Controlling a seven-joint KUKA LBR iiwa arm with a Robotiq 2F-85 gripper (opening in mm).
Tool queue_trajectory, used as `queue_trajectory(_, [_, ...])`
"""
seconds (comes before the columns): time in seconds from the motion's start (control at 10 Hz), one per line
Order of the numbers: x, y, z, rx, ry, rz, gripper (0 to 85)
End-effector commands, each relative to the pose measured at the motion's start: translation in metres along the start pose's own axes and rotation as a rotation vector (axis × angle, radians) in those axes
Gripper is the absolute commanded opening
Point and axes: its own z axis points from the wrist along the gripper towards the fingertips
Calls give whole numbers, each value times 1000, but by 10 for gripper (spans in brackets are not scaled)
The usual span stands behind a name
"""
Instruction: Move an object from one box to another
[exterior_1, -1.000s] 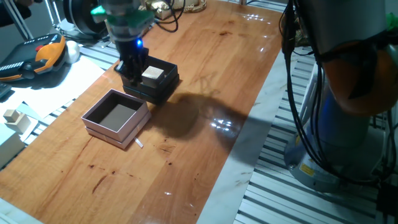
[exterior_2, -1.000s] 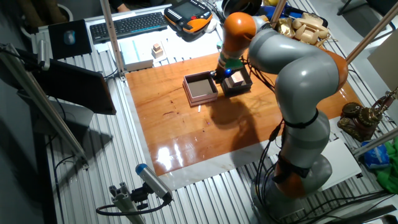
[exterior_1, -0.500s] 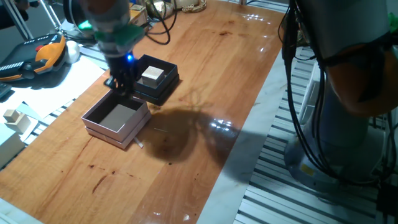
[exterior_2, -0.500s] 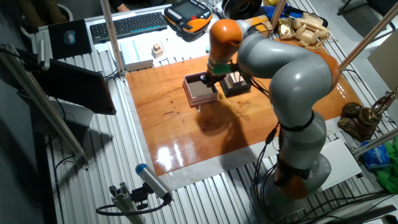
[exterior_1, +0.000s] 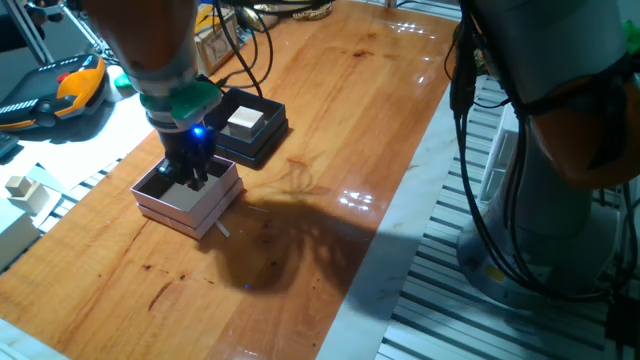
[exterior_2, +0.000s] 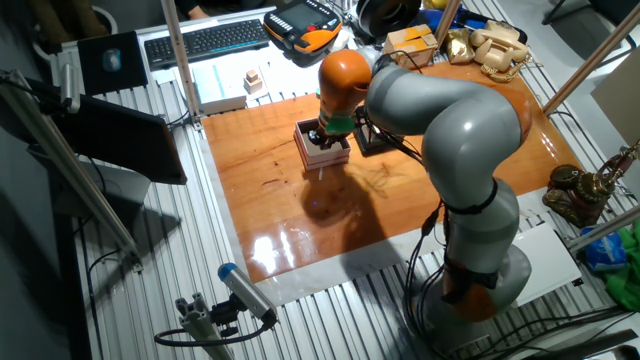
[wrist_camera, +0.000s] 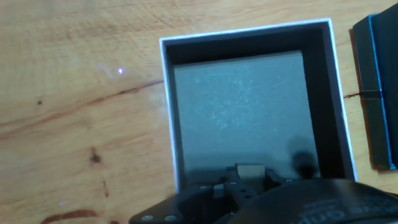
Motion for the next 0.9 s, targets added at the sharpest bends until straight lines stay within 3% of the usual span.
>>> queue_trajectory(0.0, [-1,-3,4,-1,-3,-4,0])
queue_trajectory(0.5, [7,-7,29,7,-13,11,0])
queue_trajectory(0.8, [9,-6,32,4,16,18,0])
